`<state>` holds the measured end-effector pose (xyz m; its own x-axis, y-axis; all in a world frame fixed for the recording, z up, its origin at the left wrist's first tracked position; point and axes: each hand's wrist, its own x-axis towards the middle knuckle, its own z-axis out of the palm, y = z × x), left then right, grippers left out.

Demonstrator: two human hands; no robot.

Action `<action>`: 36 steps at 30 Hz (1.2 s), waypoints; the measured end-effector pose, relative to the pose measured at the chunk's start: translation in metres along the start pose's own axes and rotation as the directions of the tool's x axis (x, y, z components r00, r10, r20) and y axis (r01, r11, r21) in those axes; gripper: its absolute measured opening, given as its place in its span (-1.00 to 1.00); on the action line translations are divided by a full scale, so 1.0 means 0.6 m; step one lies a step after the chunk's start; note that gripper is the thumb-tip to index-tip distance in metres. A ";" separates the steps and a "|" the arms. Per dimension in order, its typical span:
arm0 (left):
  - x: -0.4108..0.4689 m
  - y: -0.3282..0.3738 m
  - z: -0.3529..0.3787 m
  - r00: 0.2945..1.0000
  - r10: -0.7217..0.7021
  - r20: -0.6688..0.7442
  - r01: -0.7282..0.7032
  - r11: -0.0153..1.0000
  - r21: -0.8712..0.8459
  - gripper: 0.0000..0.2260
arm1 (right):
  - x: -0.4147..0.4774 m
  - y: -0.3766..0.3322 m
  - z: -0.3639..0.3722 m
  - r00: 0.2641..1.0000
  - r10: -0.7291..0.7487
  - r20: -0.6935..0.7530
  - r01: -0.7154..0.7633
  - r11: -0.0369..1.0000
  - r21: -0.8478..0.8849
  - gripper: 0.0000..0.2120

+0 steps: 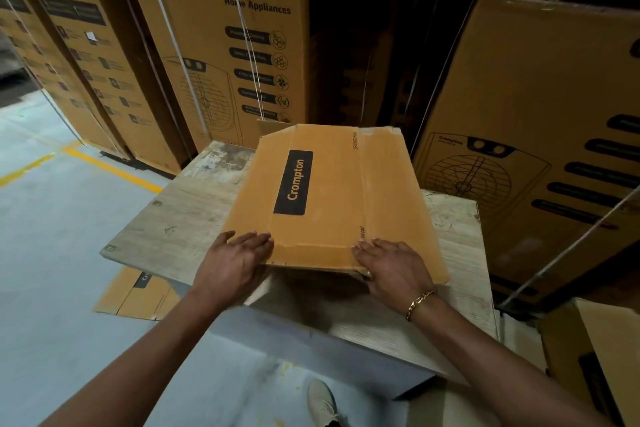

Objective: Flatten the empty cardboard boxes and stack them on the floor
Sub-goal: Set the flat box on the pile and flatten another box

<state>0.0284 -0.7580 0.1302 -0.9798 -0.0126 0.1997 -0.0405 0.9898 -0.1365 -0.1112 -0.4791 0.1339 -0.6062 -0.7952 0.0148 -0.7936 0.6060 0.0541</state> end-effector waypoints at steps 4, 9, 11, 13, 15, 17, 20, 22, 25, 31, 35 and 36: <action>0.046 -0.020 -0.069 0.979 -0.120 -0.166 0.112 0.992 -0.057 -0.77 | 0.030 0.023 -0.081 0.989 0.083 -0.126 -0.081 0.996 0.026 -0.48; 0.129 -0.030 -0.161 0.941 -0.159 -0.298 0.155 0.987 -0.036 -0.85 | 0.087 0.078 -0.193 0.946 0.240 -0.218 -0.248 0.969 -0.010 -0.52; 0.151 -0.036 -0.187 0.927 -0.141 -0.346 0.151 0.989 0.003 -0.86 | 0.098 0.092 -0.226 0.922 0.216 -0.320 -0.240 0.970 -0.039 -0.54; 0.160 -0.040 -0.207 0.909 -0.119 -0.400 0.141 0.990 0.024 -0.85 | 0.097 0.104 -0.247 0.882 0.178 -0.436 -0.216 0.976 -0.037 -0.54; 0.156 -0.038 -0.210 0.892 -0.087 -0.443 0.108 0.994 0.024 -0.84 | 0.087 0.113 -0.242 0.838 0.130 -0.530 -0.172 0.985 -0.032 -0.56; 0.140 -0.034 -0.189 0.889 -0.059 -0.454 0.065 0.998 -0.002 -0.84 | 0.072 0.119 -0.212 0.820 0.105 -0.563 -0.142 0.990 -0.022 -0.57; 0.092 -0.025 -0.108 0.938 -0.031 -0.346 0.028 1.000 -0.013 -0.70 | 0.040 0.118 -0.125 0.892 0.111 -0.438 -0.127 0.992 -0.008 -0.55; 0.045 -0.018 -0.032 0.972 0.022 -0.234 -0.025 1.000 -0.010 -0.50 | 0.014 0.113 -0.047 0.952 0.095 -0.292 -0.109 0.993 -0.033 -0.52; -0.020 -0.008 0.076 0.995 0.094 -0.024 -0.093 0.995 0.022 -0.28 | -0.031 0.094 0.065 0.999 0.037 -0.026 -0.037 0.999 -0.009 -0.47; -0.106 0.032 0.188 0.843 0.057 0.534 -0.059 0.998 -0.014 -0.37 | -0.110 0.037 0.213 0.908 -0.011 0.418 -0.011 0.999 0.051 -0.26; -0.140 0.054 0.218 0.755 0.014 0.656 -0.022 1.000 0.004 -0.37 | -0.132 0.015 0.270 0.850 -0.027 0.526 -0.019 0.997 0.081 -0.21; -0.146 0.058 0.226 0.733 0.002 0.681 -0.010 1.000 0.007 -0.37 | -0.136 0.014 0.279 0.832 -0.035 0.554 -0.026 0.994 0.102 -0.25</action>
<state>0.0864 -0.7416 -0.0239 -0.8513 -0.1032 -0.5145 -0.0323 0.9889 -0.1451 -0.0774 -0.4057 -0.0342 -0.5051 -0.6710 -0.5428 -0.7790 0.6251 -0.0479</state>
